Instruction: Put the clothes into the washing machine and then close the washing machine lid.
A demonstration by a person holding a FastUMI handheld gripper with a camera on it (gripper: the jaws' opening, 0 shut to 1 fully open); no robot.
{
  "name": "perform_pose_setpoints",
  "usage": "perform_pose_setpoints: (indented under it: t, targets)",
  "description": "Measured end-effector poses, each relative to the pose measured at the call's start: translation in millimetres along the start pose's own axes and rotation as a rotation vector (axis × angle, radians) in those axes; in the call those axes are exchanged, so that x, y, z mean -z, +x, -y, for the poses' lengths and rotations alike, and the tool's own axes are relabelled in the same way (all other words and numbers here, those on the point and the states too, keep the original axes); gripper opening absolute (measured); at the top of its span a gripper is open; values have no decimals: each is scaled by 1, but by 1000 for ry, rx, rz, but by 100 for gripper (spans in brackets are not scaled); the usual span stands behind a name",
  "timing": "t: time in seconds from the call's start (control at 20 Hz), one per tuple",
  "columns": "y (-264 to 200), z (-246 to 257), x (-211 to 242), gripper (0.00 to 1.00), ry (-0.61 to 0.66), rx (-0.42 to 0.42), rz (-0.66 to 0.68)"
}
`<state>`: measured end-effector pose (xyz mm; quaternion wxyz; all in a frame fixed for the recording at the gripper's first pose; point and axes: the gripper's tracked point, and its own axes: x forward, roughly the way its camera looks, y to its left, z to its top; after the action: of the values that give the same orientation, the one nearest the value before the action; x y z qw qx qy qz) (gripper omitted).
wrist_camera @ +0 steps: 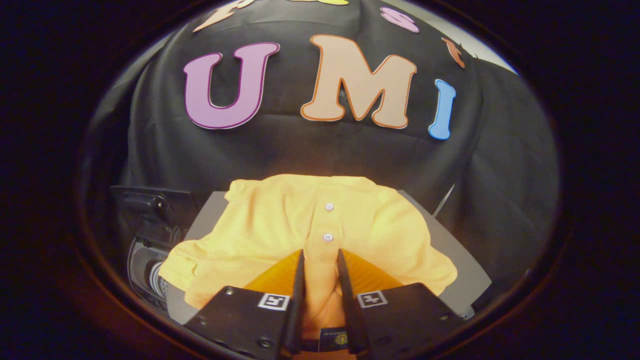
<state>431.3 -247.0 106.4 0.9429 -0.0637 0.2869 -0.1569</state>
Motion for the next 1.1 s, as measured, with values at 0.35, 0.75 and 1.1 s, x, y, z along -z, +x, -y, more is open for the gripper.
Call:
perform_pose_setpoints:
  t: [0.35, 0.75, 1.1]
  targets:
    - [-11, -18, -19, 9, 181, -64, 43]
    - [-48, -73, -55, 8, 179, -165, 112]
    - [-66, -127, -71, 7, 135, -244, 141]
